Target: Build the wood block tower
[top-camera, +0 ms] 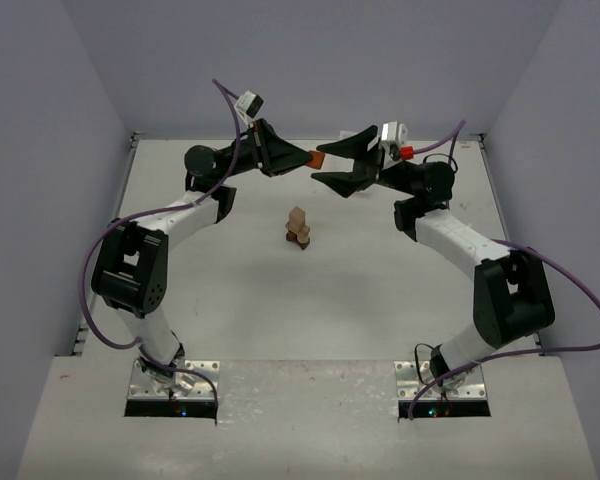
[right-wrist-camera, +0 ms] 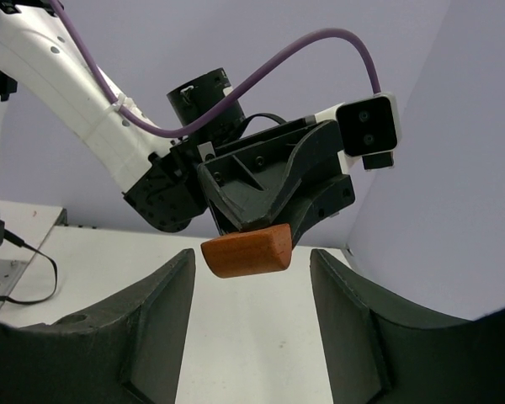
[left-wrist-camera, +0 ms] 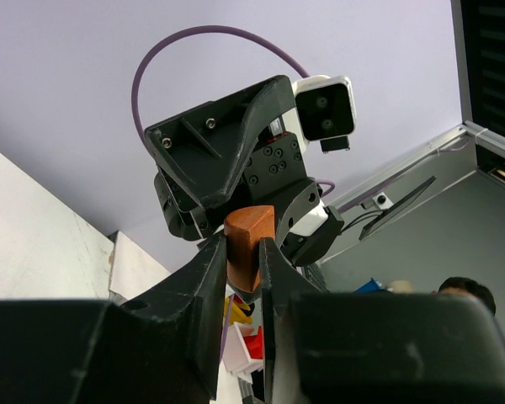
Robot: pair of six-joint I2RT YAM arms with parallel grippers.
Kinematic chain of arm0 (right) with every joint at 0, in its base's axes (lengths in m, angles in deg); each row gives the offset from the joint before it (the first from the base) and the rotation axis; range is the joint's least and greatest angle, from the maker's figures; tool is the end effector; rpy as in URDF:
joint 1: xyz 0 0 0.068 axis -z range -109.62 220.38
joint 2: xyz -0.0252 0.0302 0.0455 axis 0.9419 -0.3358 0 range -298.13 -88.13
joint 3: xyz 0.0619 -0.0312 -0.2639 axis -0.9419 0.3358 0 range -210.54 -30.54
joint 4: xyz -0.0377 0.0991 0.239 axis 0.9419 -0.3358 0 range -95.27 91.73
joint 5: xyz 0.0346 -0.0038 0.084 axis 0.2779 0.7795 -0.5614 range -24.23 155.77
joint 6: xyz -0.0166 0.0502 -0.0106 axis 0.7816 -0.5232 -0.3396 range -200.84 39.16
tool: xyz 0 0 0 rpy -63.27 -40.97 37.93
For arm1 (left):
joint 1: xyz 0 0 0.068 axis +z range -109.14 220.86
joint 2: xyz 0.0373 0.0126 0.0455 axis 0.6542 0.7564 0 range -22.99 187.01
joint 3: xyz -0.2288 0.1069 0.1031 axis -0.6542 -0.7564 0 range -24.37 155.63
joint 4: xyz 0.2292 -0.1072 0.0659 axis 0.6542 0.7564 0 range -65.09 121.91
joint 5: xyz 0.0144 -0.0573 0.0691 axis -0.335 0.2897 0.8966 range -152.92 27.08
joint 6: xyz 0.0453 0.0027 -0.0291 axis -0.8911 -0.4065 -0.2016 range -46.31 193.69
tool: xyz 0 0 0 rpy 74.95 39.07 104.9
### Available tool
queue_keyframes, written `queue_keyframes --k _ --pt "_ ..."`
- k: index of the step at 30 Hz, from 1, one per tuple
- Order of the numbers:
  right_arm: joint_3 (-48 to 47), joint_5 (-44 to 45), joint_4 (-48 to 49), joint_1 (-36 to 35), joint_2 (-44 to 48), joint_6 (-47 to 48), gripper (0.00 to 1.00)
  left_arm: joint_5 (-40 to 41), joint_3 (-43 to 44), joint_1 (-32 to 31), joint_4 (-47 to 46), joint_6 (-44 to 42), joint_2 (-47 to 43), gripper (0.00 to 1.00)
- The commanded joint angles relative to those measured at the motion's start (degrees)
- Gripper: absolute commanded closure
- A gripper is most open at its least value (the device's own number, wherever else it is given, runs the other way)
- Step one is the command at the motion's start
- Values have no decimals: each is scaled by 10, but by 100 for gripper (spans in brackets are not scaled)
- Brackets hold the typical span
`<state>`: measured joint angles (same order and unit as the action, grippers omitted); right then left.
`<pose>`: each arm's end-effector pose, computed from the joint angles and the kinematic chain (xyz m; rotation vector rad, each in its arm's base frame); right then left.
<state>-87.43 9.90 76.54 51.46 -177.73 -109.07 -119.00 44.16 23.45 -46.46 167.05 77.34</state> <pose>0.2993 0.1338 0.3587 -0.8983 0.8863 1.1234 0.3532 -0.1417 0.3549 0.2771 1.4897 -2.0579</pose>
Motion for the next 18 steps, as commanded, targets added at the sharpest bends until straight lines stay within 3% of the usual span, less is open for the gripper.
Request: queue_keyframes --k 1,11,18 --pt "-17 7 172 -4 21 13 43 6 -2 4 -33 -2 -4 100" --pt "-21 4 173 -6 18 10 73 2 1 4 -20 -8 -6 100" --pt "-16 -8 158 -5 26 13 86 -9 12 4 46 -48 -12 100"
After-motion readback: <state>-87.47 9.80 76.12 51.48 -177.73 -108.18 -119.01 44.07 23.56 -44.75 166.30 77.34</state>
